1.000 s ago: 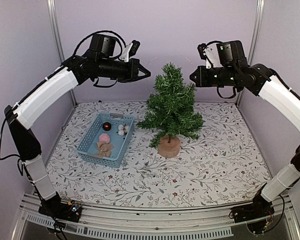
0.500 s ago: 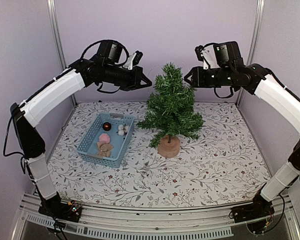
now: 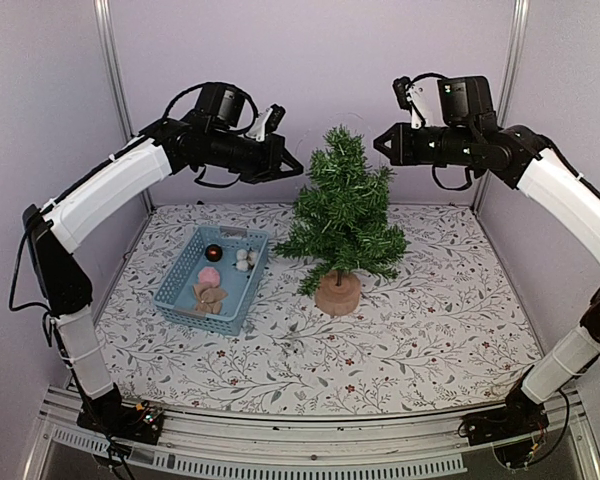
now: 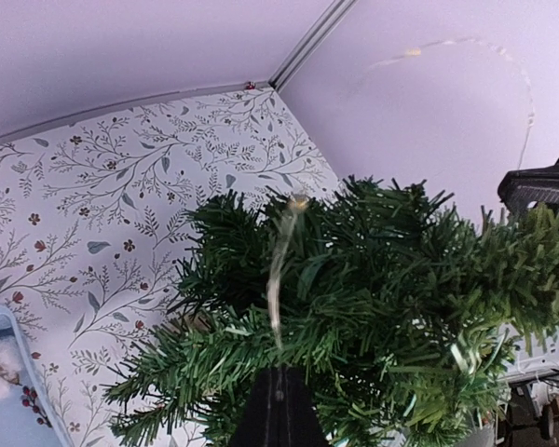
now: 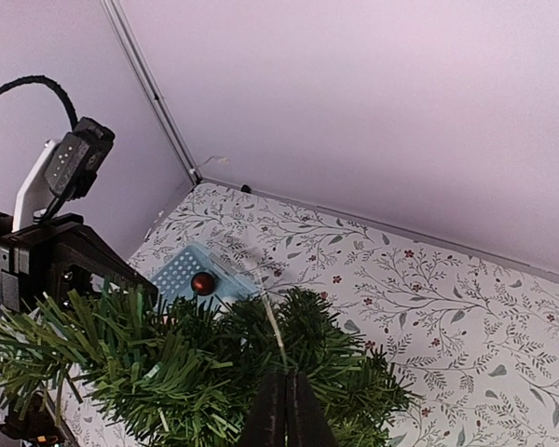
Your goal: Decorate the small christmas tree
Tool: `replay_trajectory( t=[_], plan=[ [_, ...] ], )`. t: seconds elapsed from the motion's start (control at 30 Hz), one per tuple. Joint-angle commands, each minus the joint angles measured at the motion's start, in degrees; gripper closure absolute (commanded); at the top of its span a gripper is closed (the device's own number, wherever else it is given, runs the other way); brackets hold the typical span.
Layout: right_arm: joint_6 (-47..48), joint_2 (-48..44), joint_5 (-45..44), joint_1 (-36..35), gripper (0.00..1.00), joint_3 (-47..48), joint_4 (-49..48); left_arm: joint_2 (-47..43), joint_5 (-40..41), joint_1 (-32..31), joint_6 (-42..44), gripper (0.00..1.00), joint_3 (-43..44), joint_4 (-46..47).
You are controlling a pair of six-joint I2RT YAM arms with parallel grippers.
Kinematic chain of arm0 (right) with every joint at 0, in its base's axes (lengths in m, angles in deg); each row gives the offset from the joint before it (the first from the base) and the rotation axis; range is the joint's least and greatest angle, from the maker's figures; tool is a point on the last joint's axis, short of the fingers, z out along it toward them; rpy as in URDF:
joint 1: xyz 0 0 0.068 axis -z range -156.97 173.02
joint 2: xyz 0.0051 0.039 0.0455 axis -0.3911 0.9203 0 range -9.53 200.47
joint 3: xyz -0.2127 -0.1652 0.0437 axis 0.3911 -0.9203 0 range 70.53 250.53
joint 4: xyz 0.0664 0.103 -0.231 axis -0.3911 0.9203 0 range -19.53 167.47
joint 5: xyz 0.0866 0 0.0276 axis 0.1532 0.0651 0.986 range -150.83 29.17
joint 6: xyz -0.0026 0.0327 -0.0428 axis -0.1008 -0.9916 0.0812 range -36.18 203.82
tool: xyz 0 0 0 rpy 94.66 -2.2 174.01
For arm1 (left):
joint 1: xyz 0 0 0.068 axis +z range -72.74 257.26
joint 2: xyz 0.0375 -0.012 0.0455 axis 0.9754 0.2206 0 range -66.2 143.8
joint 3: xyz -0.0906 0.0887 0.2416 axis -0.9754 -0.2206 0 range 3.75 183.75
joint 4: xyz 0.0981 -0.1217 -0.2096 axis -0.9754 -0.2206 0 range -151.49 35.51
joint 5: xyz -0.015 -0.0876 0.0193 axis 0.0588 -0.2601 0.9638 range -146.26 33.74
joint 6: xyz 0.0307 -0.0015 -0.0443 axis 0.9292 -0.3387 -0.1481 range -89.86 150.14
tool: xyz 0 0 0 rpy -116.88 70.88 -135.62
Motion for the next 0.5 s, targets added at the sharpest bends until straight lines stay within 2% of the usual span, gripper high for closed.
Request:
replay_trajectory(
  t=[0.0, 0.23, 0.47],
  plan=[
    [0.35, 0.37, -0.99, 0.6, 1.0, 1.1, -0.93, 1.02, -0.68, 1.0, 0.34, 1.0, 1.31, -1.18],
    [0.22, 2.65, -0.45, 0.84, 1.0, 1.1, 1.09, -0.22, -0.9, 0.91, 0.67, 1.0, -1.44, -0.52],
    [0.39, 3.66, 1.9, 0.87, 1.0, 0.54, 2.74, -5.21, -1.97, -0.34, -0.8, 1.0, -11.35, 7.08]
  ],
)
